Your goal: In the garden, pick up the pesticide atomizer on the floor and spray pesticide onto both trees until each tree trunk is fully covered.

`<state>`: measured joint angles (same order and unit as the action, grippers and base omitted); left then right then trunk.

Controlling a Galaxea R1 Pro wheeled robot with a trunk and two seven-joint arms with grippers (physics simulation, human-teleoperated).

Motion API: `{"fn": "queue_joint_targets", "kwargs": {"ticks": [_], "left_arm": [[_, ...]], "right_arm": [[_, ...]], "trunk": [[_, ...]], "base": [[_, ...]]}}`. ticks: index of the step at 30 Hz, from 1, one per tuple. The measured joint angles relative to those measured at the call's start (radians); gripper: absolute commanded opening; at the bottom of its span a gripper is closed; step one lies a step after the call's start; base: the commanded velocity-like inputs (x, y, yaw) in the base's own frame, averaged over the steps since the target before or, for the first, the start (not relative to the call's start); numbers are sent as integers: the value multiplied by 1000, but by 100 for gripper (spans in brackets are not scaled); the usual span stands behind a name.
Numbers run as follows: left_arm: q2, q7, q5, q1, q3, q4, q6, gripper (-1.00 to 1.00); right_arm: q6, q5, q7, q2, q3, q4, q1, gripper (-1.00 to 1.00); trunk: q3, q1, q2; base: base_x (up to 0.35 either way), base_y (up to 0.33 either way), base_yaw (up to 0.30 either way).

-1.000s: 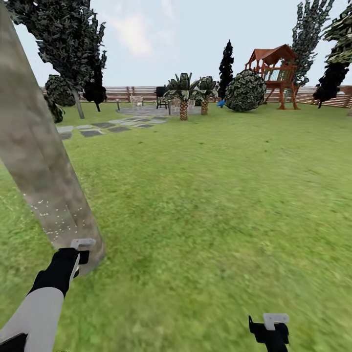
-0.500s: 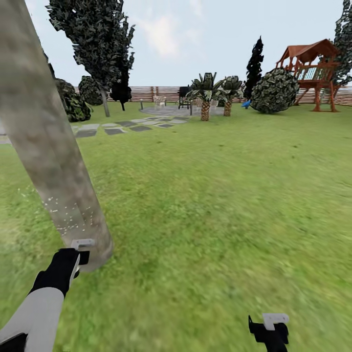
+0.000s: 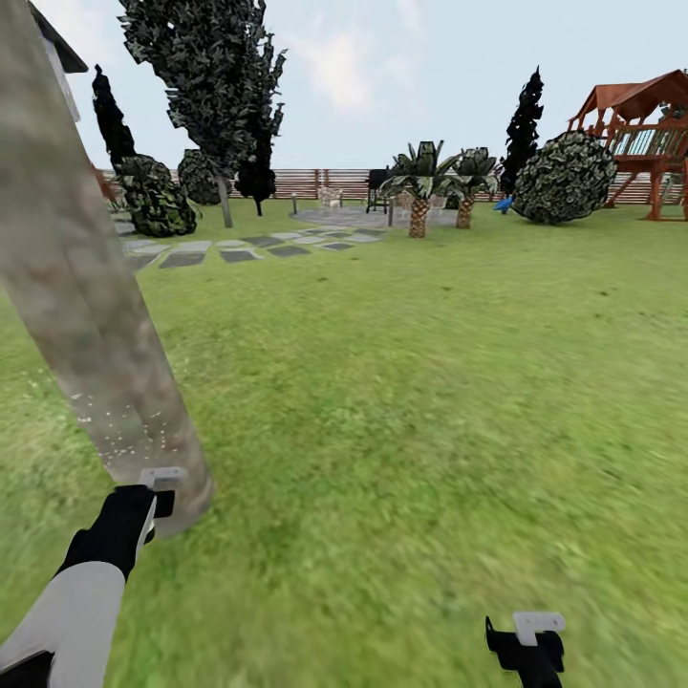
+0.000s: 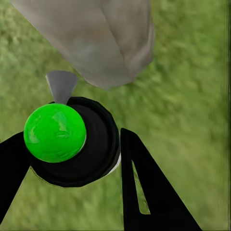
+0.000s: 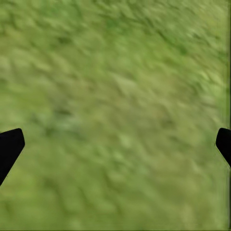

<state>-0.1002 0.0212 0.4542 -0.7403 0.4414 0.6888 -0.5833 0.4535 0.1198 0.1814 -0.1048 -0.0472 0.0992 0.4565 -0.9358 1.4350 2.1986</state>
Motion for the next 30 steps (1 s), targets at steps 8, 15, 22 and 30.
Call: {"fn": "queue_joint_targets", "kwargs": {"ticks": [8,15,22,30], "left_arm": [[0,0,1,0,0,0,0,-100],[1,0,-2,0,0,0,0,-100],[1,0,0,0,0,0,0,-100],[1,0,-1,0,0,0,1,-100]], "right_arm": [[0,0,0,0,0,0,0,100],[0,0,0,0,0,0,0,100],[0,0,0,0,0,0,1,100],[0,0,0,0,0,0,1,100]], "trunk": [[0,0,0],[0,0,0],[0,0,0],[0,0,0]], "base": [[176,-230,8],[173,-230,267],[173,-231,277],[173,-230,277]]}}
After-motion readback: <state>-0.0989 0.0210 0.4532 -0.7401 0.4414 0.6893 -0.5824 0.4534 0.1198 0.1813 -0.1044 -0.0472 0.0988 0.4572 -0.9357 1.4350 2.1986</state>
